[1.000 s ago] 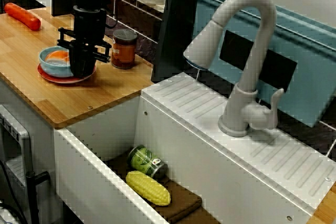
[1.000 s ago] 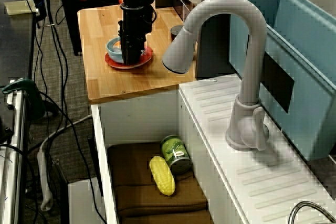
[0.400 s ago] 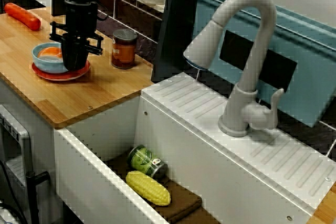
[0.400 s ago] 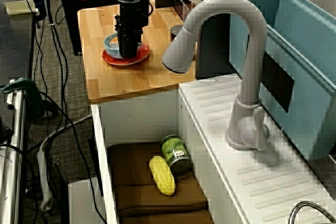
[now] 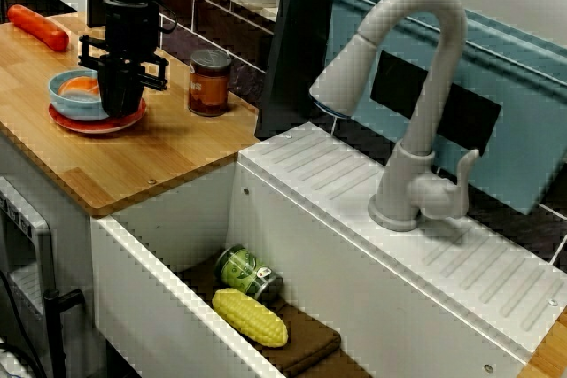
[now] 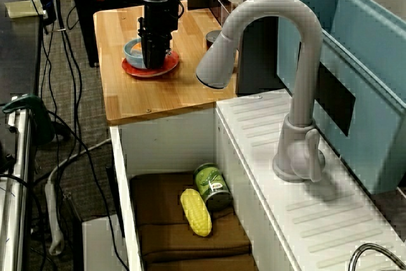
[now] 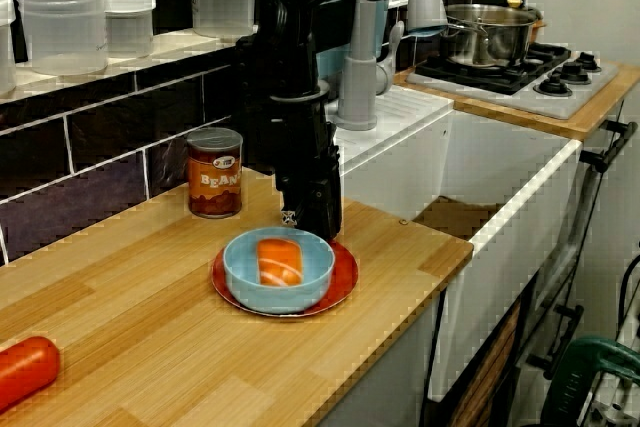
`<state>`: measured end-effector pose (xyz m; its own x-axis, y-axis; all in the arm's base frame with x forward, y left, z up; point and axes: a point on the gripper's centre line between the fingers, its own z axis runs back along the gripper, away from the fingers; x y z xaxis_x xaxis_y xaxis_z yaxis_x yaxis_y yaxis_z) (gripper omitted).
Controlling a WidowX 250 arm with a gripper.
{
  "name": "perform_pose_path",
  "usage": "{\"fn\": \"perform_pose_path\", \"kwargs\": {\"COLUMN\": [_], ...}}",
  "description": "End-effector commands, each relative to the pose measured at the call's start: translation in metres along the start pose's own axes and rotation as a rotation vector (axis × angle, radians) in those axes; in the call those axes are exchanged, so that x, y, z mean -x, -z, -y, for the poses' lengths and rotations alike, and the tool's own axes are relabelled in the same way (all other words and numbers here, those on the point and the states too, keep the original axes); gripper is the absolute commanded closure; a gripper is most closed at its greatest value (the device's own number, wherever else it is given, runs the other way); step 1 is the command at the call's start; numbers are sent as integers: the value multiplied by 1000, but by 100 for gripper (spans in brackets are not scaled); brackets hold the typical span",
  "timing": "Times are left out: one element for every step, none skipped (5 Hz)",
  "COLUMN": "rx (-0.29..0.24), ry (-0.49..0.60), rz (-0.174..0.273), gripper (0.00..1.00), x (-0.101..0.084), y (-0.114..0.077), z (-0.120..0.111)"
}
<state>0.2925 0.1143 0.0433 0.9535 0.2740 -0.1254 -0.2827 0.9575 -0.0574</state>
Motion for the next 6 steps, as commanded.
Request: {"fn": "perform_pose_path", "kwargs": {"rx": [2, 6, 9, 12, 8, 2], "ry": [-12, -22, -31, -38, -43, -51], "rz": [43, 41, 37, 36, 34, 27], "gripper": [100, 100, 100, 100, 100, 100], "x": [-13, -16, -19, -22, -25, -29], "y": [-16, -18, -19, -21, -22, -22], "z": [-10, -17, -25, -31, -40, -49]}}
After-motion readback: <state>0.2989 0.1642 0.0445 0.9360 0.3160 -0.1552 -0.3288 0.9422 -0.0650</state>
